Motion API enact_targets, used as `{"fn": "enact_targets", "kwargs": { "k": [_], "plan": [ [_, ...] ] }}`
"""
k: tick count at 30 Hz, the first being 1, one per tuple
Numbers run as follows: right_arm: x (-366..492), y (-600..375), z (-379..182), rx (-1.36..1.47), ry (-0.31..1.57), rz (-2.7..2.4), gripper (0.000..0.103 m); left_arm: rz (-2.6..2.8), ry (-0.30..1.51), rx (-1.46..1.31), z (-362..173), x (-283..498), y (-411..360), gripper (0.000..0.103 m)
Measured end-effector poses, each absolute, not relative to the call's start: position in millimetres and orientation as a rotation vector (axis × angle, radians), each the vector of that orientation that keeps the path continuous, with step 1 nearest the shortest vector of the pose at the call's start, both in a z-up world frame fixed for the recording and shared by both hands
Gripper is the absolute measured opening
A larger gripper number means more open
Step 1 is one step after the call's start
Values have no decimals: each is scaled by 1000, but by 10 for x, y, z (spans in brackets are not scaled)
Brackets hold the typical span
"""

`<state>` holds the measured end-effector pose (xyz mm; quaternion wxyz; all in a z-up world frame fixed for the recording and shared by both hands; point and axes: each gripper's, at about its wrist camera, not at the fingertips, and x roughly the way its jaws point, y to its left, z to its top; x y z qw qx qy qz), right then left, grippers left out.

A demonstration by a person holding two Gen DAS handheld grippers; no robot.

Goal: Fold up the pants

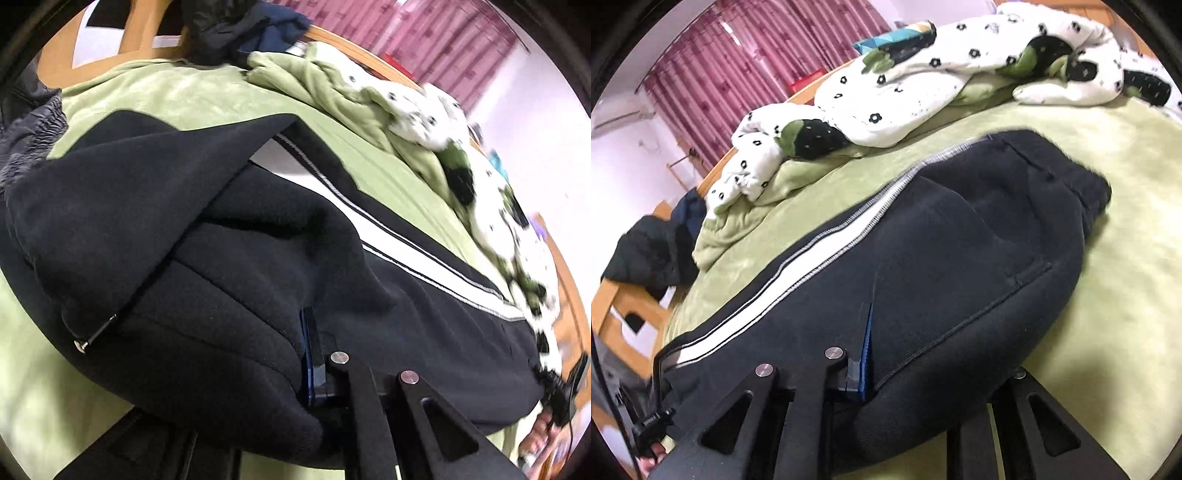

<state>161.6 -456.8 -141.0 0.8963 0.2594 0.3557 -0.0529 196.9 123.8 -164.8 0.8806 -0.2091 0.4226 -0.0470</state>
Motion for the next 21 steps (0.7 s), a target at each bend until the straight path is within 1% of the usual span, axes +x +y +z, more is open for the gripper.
{"fn": "enact_targets", "kwargs": {
  "k": [5,9,11,12,13,14,15,16,17,18,19,21],
  "plan": [
    [744,-4708,-1408,536,769,-114,17,-189,922,-415,-1612,1142,1207,9],
    [272,-4714,-1615,510,828,-135,19,-199,931,-318,-1674,750,1126,11],
    [160,-4729,-1731,511,873,-132,22,-187,971,-301,-1749,718,1136,17],
    [88,-4760,-1724,513,867,-136,23,-181,996,-313,-1763,700,1158,23],
    [26,-4790,-1684,509,848,-145,25,-176,1012,-323,-1751,682,1203,32],
    [-69,-4844,-1603,500,808,-163,30,-172,1019,-321,-1715,637,1244,37],
    [-108,-4882,-1552,492,783,-184,34,-158,1013,-307,-1662,568,1288,50],
    [-176,-4955,-1472,480,736,-226,46,-133,994,-288,-1606,492,1327,58],
    [-202,-5028,-1426,476,698,-257,65,-108,960,-275,-1544,382,1384,59],
    [-183,-5131,-1404,473,667,-279,74,-101,946,-277,-1512,364,1381,59],
    [-131,-5217,-1414,475,663,-297,79,-96,942,-284,-1499,305,1411,59],
    [67,-5437,-1528,526,696,-326,79,-73,938,-301,-1488,241,1417,59]
  ]
}}
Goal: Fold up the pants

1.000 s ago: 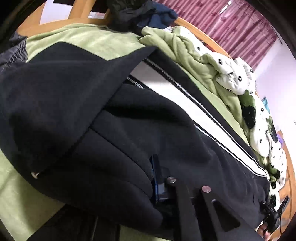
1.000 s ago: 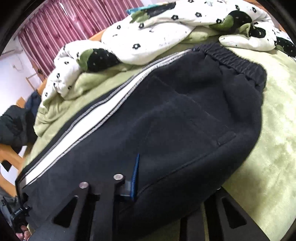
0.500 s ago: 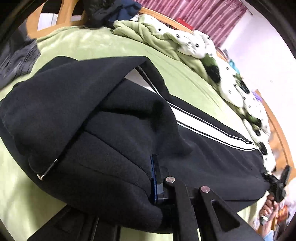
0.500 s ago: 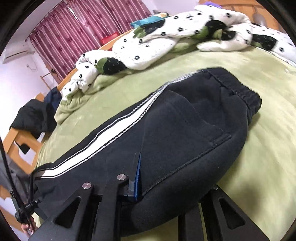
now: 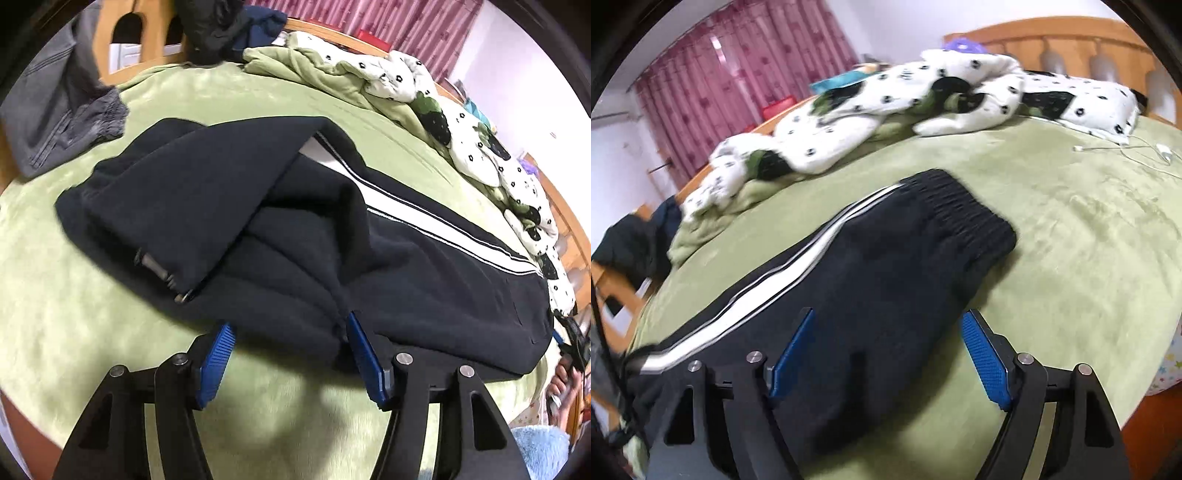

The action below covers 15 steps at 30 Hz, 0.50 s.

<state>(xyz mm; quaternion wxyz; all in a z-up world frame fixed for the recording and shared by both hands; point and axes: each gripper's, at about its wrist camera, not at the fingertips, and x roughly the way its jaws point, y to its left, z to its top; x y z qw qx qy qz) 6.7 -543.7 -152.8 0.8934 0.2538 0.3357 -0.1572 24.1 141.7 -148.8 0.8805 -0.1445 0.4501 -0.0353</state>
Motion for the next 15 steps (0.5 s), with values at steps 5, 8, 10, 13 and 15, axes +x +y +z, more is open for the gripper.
{"fn": "enact_targets", "kwargs": {
  "k": [5,8,10,13,15],
  "plan": [
    [501,-5869,-1904,739,760,-293,61,12,880,-273,-1404,161,1375,59],
    [578,-5907,-1676,672,710,-295,33,62,834,-252,-1265,124,1363,59],
    [521,-5994,-1512,712,635,-223,33,84,807,-254,-1158,101,1378,59],
    [620,-5893,-1530,614,728,-267,34,115,818,-204,-1133,179,1368,59],
    [604,-5829,-1596,575,792,-288,38,138,825,-190,-1180,273,1362,59]
  ]
}}
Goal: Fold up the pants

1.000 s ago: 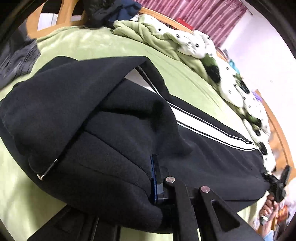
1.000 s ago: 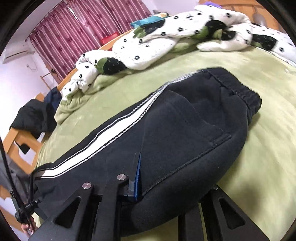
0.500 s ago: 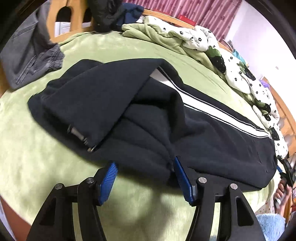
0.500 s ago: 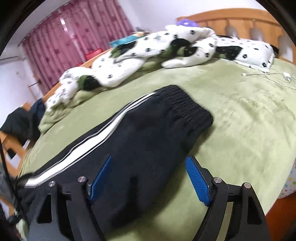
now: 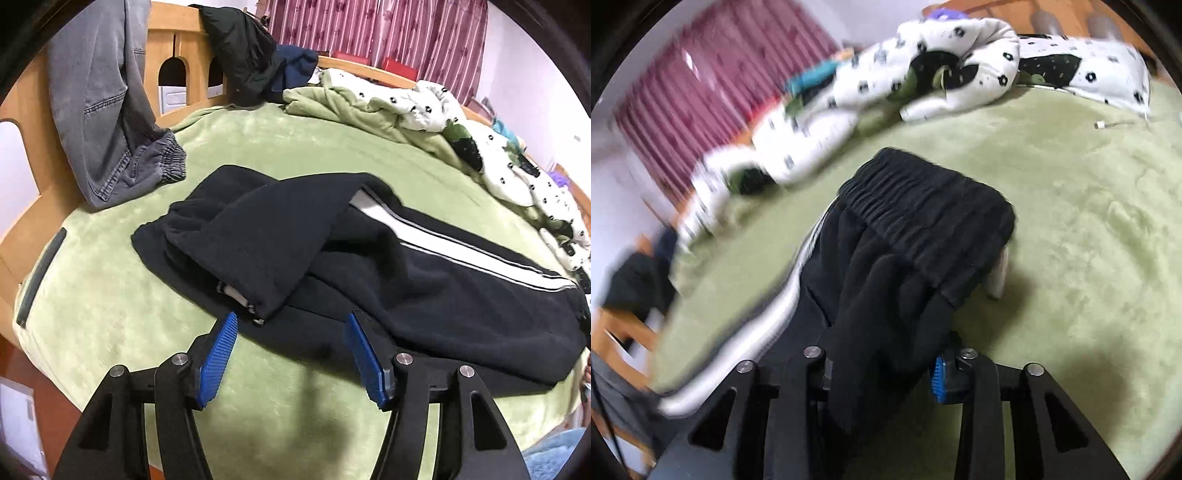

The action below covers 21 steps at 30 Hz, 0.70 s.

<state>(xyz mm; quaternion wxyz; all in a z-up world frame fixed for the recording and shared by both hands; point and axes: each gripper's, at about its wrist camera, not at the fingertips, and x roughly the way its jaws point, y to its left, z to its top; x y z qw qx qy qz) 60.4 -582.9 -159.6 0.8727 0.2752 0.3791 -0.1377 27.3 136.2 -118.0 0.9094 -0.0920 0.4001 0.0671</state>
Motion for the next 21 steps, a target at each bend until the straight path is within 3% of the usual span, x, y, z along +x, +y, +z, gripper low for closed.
{"fn": "enact_targets", "kwargs": {
  "k": [5,7,9,14,17,21],
  "plan": [
    [152,-5698,-1436,521,760,-363,45,156,846,-255,-1407,522,1583,56],
    [-22,-5579,-1232,486,731,-402,55,102,880,-264,-1510,752,1628,19],
    [-112,-5466,-1061,464,719,-422,58,68,849,-281,-1434,876,1708,10],
    [-145,-4932,-592,360,677,-413,68,27,711,-307,-930,1260,2018,10],
    [38,-4531,-441,310,666,-355,69,73,648,-261,-716,1606,2164,11],
    [406,-4074,-347,332,697,-250,69,45,764,-321,-779,2009,2327,28]
  ]
}}
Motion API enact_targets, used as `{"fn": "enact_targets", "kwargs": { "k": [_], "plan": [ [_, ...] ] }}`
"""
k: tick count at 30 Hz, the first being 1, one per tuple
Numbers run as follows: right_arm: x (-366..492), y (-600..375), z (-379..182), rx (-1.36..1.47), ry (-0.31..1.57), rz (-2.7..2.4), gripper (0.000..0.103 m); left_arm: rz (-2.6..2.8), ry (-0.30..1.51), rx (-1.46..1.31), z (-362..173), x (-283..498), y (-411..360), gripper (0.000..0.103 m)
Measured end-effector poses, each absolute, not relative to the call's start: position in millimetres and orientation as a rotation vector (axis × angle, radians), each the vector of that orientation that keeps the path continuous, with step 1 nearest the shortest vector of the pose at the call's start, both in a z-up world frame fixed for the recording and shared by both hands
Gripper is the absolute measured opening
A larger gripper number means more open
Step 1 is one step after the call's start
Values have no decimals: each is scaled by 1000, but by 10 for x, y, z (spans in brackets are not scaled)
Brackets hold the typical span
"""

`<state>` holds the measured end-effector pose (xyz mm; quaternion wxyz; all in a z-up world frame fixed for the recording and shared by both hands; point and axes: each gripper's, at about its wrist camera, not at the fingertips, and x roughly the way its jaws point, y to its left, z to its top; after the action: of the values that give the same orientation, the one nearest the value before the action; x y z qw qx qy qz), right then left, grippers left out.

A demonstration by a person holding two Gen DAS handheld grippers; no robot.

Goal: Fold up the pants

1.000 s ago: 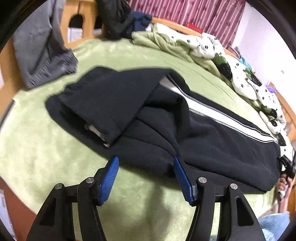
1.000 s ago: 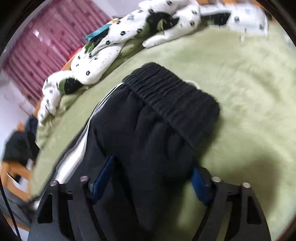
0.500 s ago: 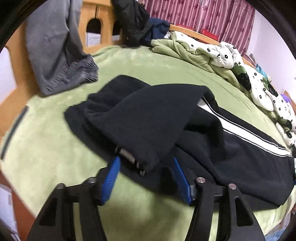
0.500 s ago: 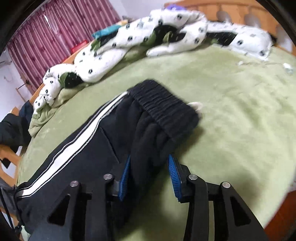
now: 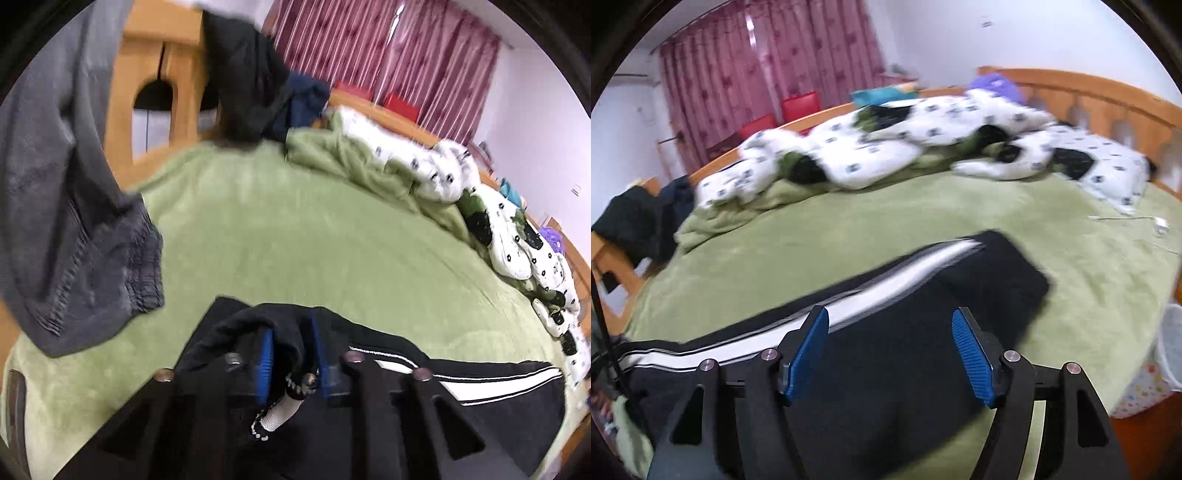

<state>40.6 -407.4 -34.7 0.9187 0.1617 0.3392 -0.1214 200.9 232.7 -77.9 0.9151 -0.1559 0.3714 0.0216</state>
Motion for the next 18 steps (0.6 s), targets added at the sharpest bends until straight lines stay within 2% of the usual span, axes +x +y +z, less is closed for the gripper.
{"fn": "enact_targets", "kwargs": {
  "k": [1,2,4,5,8,13,14,15,18],
  "plan": [
    [493,-3973,-325,337,705,-223,69,38,788,-327,-797,2017,2337,38],
    [546,-3903,-299,338,709,-202,69,34,795,-327,-808,1995,2347,43],
    [653,-3705,-229,333,714,-160,69,19,769,-326,-824,1790,2363,63],
    [689,-3614,-201,325,715,-144,69,4,760,-335,-839,1666,2360,67],
    [787,-3331,-151,291,727,-100,69,-79,774,-423,-981,1296,2395,68],
    [883,-2994,-317,276,745,-61,69,-193,893,-569,-1561,945,2239,66],
    [901,-2947,-371,271,758,-57,69,-155,909,-555,-1646,936,2221,62],
    [907,-2911,-422,260,779,-55,69,-72,910,-543,-1712,906,2251,53],
    [880,-2845,-511,219,806,-59,69,-6,855,-652,-1768,720,2465,52]
  ]
}}
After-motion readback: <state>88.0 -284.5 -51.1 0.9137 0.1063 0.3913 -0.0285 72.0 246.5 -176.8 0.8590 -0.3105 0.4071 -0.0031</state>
